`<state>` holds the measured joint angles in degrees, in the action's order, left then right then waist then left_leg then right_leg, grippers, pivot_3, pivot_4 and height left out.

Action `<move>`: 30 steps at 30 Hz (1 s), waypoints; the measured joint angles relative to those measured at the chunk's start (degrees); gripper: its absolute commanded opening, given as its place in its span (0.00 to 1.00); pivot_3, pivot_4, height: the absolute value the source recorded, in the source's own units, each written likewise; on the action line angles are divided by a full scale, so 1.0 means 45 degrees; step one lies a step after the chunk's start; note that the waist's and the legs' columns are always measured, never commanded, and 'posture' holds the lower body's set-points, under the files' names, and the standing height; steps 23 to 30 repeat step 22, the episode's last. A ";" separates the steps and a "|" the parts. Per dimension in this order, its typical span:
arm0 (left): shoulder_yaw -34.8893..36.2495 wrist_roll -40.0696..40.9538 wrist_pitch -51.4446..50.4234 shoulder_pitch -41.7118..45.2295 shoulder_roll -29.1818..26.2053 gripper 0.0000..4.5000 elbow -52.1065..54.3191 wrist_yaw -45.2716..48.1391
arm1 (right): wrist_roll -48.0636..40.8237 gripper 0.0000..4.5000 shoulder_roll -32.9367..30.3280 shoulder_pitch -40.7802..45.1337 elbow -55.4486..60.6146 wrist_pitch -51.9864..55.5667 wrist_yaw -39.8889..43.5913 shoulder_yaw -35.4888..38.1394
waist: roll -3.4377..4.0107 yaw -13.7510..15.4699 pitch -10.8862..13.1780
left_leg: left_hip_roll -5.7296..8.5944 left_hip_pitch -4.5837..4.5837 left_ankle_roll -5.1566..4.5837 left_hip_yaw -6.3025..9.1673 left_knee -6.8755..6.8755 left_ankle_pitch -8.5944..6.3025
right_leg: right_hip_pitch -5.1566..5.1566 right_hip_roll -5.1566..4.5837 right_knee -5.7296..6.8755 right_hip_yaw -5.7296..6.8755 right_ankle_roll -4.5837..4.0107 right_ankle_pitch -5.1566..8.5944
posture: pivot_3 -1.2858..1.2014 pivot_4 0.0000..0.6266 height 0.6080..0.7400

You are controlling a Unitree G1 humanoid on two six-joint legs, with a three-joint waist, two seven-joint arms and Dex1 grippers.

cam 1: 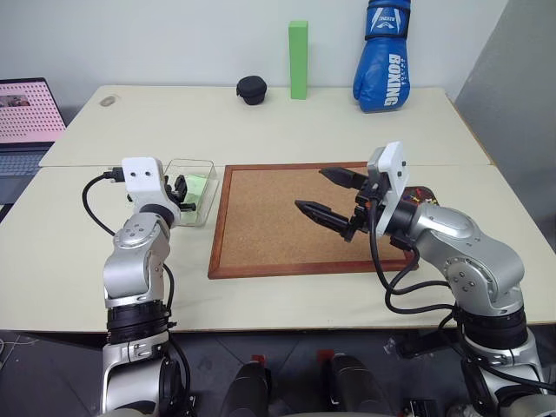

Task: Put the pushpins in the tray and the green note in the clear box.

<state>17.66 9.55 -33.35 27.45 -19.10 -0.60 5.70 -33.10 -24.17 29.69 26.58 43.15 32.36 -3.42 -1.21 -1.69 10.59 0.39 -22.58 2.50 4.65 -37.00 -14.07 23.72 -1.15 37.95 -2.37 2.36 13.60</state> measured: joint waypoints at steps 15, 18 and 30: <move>-0.0559 0.0505 0.0070 -0.0102 0.0264 1.00 0.0450 0.0609 | 0.1436 1.00 -0.0040 -0.0877 -0.0091 -0.0075 -0.2104 0.0948 | -0.0001 0.0032 0.0000 | 0.0005 -0.0010 0.0002 0.0000 0.0002 0.0000 | 0.0000 -0.0009 -0.0009 -0.0002 -0.0001 0.0000 | 0.52 0.24 1.00; -0.1375 0.0606 0.0055 -0.0686 0.0439 1.00 0.1373 0.0988 | 0.2384 1.00 0.0275 -0.1624 0.0046 -0.0161 -0.3636 0.1358 | -0.0002 0.0027 -0.0003 | 0.0005 -0.0009 0.0005 -0.0007 0.0006 -0.0001 | 0.0001 -0.0012 -0.0014 -0.0011 -0.0001 0.0000 | 0.52 0.24 1.00; -0.2785 0.0640 0.0140 -0.2184 0.1070 1.00 0.2564 0.1396 | 0.4232 1.00 0.0723 -0.3308 0.0118 -0.0686 -0.5539 0.1322 | 0.0000 0.0032 -0.0005 | 0.0006 -0.0034 0.0014 -0.0023 0.0011 -0.0004 | 0.0033 -0.0016 -0.0021 -0.0026 -0.0002 0.0000 | 0.52 0.24 1.00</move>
